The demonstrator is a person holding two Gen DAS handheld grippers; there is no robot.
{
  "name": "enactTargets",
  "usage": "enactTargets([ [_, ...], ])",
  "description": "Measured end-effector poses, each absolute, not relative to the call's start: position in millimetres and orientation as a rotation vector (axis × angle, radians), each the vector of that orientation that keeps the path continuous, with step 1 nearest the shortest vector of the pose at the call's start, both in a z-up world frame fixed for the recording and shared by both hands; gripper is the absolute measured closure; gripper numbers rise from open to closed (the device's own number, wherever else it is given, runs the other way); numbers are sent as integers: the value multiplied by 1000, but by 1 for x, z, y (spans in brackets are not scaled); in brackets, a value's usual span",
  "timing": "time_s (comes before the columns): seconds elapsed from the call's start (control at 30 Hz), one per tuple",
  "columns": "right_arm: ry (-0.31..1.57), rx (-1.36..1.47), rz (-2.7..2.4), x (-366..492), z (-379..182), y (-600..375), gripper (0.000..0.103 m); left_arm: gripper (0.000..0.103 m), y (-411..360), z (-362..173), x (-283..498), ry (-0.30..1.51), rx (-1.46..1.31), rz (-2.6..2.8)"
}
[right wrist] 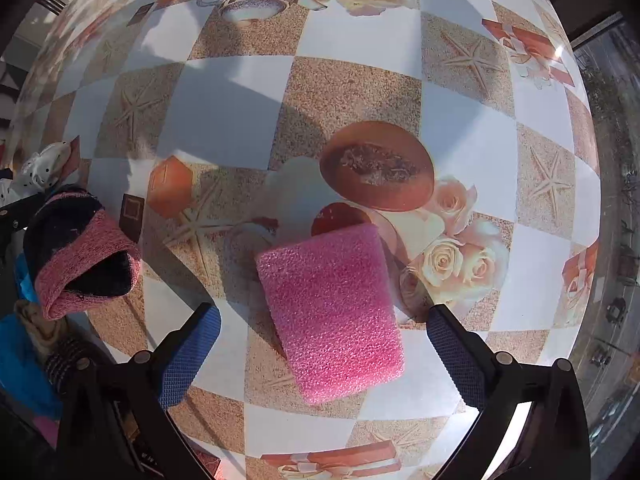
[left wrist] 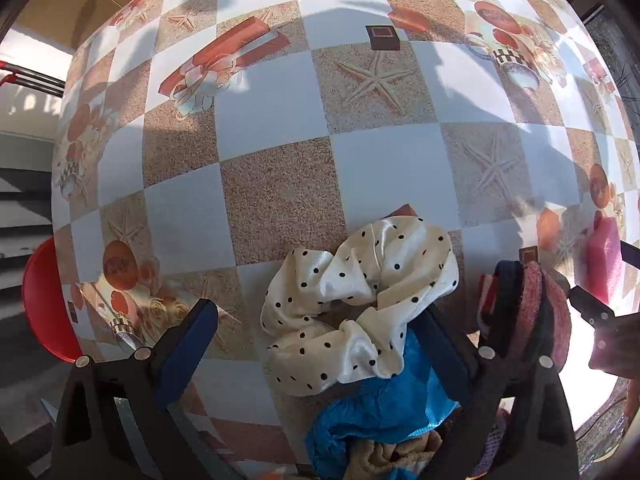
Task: Organize soft objects
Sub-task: 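Grasp the white polka-dot scrunchie with left tool while right tool grasps the pink sponge, then carry the polka-dot scrunchie and pink sponge with both tools into the box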
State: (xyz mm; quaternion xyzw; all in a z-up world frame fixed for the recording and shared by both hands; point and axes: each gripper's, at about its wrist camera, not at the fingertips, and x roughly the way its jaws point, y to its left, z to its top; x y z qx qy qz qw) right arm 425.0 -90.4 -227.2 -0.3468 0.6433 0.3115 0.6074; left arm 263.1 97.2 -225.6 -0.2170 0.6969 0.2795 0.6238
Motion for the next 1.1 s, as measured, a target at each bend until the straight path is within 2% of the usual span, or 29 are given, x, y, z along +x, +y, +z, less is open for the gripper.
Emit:
enactTargets([
  [0.13, 1485, -766, 692, 428, -224, -98, 0, 10, 98, -234, 270, 1618, -515, 618],
  [0.23, 1505, -780, 688, 433, -225, -99, 0, 39, 100, -234, 271, 1596, -573, 571],
  [0.27, 1516, -787, 681, 435, -225, -97, 0, 60, 100, -231, 272, 1589, -566, 568],
  [0.3, 1520, -782, 676, 436, -224, -98, 0, 75, 100, -229, 272, 1594, -549, 571],
  [0.37, 1512, -779, 662, 438, -221, -100, 6, 82, 101, -223, 270, 1586, -525, 587],
  [0.4, 1499, -777, 667, 437, -218, -101, 13, 84, 102, -218, 267, 1564, -533, 592],
  [0.47, 1460, -785, 688, 432, -207, -94, 36, 85, 103, -205, 260, 1522, -542, 613],
  [0.5, 1438, -786, 707, 430, -201, -93, 54, 85, 104, -198, 257, 1504, -542, 623],
  [0.83, 1513, -570, 758, 438, -144, -120, 54, 85, 55, -103, 222, 1313, -533, 628],
  [1.1, 1470, -454, 760, 410, -68, -155, 54, 85, 4, -72, 182, 1232, -514, 564],
])
